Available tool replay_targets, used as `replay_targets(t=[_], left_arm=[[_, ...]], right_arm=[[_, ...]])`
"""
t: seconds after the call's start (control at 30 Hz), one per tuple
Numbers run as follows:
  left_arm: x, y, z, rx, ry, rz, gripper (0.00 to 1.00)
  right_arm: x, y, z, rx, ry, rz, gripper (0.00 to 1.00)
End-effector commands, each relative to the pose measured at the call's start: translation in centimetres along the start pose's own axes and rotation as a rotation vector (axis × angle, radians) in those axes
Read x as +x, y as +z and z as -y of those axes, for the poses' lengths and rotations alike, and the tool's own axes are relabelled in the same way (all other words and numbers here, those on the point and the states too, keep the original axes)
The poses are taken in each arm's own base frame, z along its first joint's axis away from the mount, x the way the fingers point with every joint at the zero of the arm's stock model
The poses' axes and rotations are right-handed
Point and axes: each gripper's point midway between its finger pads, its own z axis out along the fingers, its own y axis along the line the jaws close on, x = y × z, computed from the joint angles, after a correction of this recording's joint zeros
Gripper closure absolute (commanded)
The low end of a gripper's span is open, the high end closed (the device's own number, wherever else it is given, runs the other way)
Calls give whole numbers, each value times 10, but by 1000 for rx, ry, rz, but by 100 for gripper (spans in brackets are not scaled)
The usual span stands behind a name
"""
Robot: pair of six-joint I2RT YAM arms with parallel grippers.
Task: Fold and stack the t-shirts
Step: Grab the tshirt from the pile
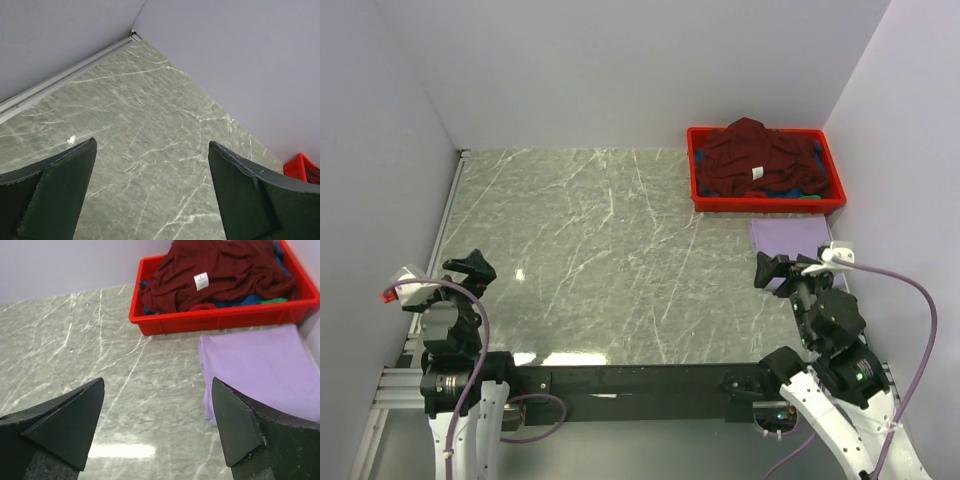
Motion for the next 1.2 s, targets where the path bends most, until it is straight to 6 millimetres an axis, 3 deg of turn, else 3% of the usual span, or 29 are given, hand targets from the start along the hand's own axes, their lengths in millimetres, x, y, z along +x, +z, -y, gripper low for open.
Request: replay_targets(t=[0.0, 0.17, 0.23, 0.27, 0.33, 0.47, 0.53, 0.57, 0.73, 0.97, 1.0, 1.03, 1.1, 1.13, 1.17], left_arm=[[1, 2, 11, 52, 19, -16, 1], [12, 6, 11, 41, 21, -69, 1], [16, 7, 13, 43, 17, -96, 1], [19, 6, 13, 44, 19, -111, 1], [23, 5, 16, 69, 20, -126, 1], [24, 2, 18, 81, 7, -124, 1], [26, -1, 23, 109, 7, -132, 1], [26, -1, 23, 108, 5, -131, 1], [30, -7, 33, 169, 3, -148, 2], [34, -7, 38, 204, 14, -153, 3], [35, -6, 37, 195, 18, -156, 3], [35, -5, 36, 188, 20, -158, 3], [40, -2, 36, 174, 26, -176, 3], [41, -1, 36, 168, 26, -184, 3], [45, 0, 34, 153, 31, -205, 2]], right_arm=[[-18, 11, -8, 25, 101, 26, 7], [-1, 48, -34, 24, 179, -81, 6], [-12, 61, -46, 18, 212, -88, 6], [0, 76, -51, 38, 192, -145, 6], [6, 102, -64, 32, 163, -205, 6], [25, 157, -58, 107, 200, -300, 6], [19, 183, -47, 145, 236, -287, 6], [37, 199, -46, 145, 236, -337, 6], [52, 264, -26, 138, 348, -363, 12], [68, 326, -1, 189, 423, -383, 18], [61, 334, -2, 174, 429, -366, 18], [74, 342, 1, 176, 428, -390, 19], [71, 356, 5, 171, 433, -389, 21], [88, 363, 4, 155, 435, -436, 21], [92, 367, 5, 147, 426, -449, 23]])
